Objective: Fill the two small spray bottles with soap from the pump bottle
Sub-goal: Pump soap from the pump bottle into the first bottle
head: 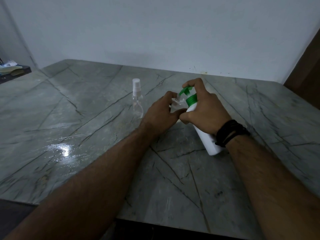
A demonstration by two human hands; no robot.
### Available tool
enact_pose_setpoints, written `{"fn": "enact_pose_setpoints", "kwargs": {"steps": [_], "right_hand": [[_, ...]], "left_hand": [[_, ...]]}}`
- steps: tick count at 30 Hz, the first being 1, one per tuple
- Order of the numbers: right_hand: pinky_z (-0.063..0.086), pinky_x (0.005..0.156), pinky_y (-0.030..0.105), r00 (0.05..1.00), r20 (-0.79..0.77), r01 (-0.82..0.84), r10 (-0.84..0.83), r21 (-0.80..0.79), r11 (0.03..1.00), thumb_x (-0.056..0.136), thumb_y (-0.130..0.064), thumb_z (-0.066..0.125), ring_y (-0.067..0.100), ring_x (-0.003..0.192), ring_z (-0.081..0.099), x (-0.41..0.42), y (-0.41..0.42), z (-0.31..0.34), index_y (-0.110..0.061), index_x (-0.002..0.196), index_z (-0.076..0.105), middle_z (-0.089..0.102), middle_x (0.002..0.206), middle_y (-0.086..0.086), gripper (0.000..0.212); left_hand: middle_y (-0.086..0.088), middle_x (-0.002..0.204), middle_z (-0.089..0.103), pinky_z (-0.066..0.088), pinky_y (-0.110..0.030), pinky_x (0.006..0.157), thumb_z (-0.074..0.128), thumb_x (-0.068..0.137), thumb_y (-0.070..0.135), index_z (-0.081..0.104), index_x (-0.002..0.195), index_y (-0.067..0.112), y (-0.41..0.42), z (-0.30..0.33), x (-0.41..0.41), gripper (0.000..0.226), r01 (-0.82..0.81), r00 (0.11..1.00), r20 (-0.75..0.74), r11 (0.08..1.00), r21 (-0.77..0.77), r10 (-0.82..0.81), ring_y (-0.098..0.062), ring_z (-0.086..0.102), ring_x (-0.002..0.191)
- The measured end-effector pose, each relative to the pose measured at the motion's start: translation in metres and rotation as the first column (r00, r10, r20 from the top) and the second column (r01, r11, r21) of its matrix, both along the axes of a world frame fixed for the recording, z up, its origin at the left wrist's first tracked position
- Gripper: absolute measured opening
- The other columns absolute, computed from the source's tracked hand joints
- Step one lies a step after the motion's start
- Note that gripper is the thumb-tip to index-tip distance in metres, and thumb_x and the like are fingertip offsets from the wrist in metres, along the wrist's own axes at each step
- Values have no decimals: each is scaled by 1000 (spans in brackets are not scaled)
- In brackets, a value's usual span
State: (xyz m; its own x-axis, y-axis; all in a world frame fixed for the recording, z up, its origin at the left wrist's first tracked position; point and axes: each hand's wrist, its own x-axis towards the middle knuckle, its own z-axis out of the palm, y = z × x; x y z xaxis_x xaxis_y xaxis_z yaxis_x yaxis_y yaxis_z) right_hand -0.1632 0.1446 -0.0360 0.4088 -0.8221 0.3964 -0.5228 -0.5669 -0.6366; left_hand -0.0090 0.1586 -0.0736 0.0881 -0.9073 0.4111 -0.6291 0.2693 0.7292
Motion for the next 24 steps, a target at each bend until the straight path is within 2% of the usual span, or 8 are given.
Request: {"fn": "enact_pose_setpoints", "kwargs": {"steps": [5, 12, 16, 20, 24], "right_hand": [[53, 64, 29, 1000, 26, 2, -2, -1, 1000, 57, -15, 78, 16, 77, 64, -2, 0, 2, -30, 117, 42, 63, 96, -6, 72], [44, 59, 22, 1000, -22, 9, -9, -3, 1000, 61, -16, 80, 10, 72, 61, 0, 3, 1, -35, 123, 41, 63, 95, -6, 75], [50, 61, 26, 1000, -25, 11, -10, 5, 1000, 60, -15, 80, 13, 75, 63, 1, 3, 2, -34, 120, 41, 63, 94, -7, 74], [54, 65, 30, 1000, -10, 20, -20, 1, 1000, 60, -14, 80, 15, 77, 64, 1, 2, 4, -31, 116, 40, 62, 94, -8, 71], [48, 62, 25, 1000, -19, 21, -21, 2, 1000, 62, -15, 80, 14, 75, 63, 2, 2, 3, -32, 119, 40, 62, 96, -6, 72]], "left_hand": [[1, 118, 64, 56, -35, 81, 68, 86, 42, 50, 123, 23, 1, 1, -1, 45, 5, 1000, 13, 1000, 5, -5, -12, 62, 95], [3, 113, 65, 56, -37, 80, 70, 85, 41, 51, 118, 25, 2, 1, -1, 41, 9, 1000, -8, 1000, 8, -9, -13, 64, 94], [0, 117, 65, 56, -35, 77, 69, 86, 40, 51, 120, 22, 1, 1, -2, 43, 13, 1000, -1, 1000, 1, -13, -15, 64, 95], [-1, 118, 65, 56, -38, 83, 70, 86, 39, 51, 123, 22, 0, 0, -2, 45, 11, 1000, 10, 1000, 3, -11, -16, 64, 96], [1, 115, 65, 57, -40, 82, 70, 85, 38, 51, 120, 22, 0, 0, -1, 43, 10, 1000, -4, 1000, -2, -10, -15, 64, 94]]}}
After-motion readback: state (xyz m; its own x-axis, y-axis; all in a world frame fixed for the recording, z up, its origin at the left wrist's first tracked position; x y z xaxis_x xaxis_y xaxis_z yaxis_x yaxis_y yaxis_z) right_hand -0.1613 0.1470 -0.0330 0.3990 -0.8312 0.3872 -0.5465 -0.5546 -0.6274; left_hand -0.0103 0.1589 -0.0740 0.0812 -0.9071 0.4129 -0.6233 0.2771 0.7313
